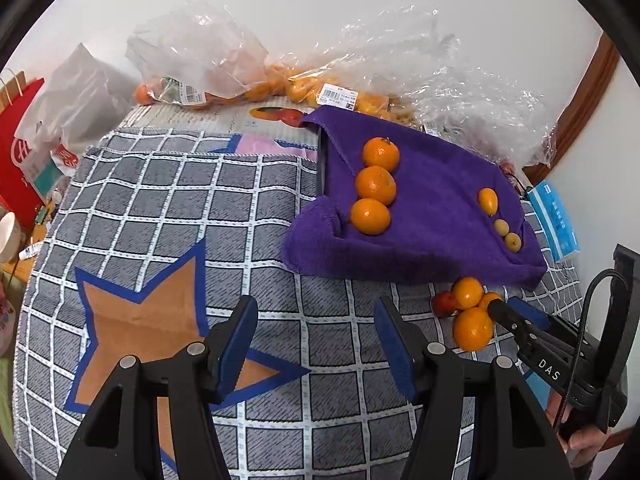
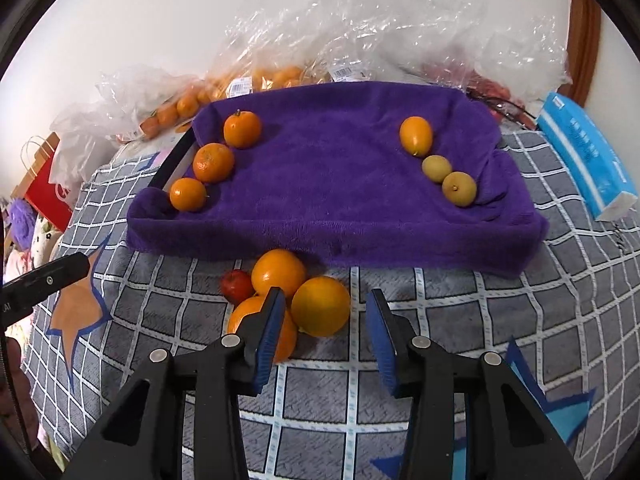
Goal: Organize fruits
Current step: 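Grasp an orange with the right tool while the left tool grasps the small red fruit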
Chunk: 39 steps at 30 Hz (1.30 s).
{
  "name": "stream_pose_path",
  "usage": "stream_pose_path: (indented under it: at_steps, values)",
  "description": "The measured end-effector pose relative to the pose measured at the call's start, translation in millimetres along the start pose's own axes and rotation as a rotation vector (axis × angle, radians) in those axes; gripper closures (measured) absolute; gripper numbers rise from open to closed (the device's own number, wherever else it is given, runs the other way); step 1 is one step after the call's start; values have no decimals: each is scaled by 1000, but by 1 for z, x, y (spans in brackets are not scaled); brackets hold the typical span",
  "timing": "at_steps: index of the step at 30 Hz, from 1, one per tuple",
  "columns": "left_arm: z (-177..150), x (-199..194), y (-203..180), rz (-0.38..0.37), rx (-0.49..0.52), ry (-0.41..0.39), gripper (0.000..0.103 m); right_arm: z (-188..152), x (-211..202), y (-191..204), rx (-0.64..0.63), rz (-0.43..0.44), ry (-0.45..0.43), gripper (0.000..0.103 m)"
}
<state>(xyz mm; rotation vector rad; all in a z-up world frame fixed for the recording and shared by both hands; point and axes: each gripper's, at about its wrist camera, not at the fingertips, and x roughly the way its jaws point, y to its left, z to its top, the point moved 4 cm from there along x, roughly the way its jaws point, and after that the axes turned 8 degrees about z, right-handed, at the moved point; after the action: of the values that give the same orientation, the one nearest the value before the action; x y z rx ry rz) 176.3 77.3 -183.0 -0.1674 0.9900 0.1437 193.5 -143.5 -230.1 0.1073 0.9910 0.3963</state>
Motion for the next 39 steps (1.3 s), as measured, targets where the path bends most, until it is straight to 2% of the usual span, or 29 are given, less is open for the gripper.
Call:
stream_pose_path:
  at_steps: [4, 10, 13, 17, 21, 31, 39]
  values:
    - [0, 6, -8, -7, 16, 7, 45, -1, -1, -6, 11, 25, 3, 74]
    - [-1, 13, -28, -46, 41, 16, 45, -8, -21, -30, -3, -73, -29, 74]
    - [-3, 19, -43, -64, 67, 30, 45, -13, -20, -40, -2, -95, -14, 74]
    - [-4, 25, -56, -82, 91, 42, 45, -17, -20, -41, -11, -85, -21, 72]
    - [-6, 28, -64, -107, 111, 53, 45, -23, -9, -41, -15, -67, 32, 69]
    - [-16, 48, -92, -147, 203, 96, 47, -26, -26, -56, -1, -101, -31, 69]
    - [-15, 59, -109, -155, 234, 108, 51, -29, -27, -69, 24, -112, -25, 69]
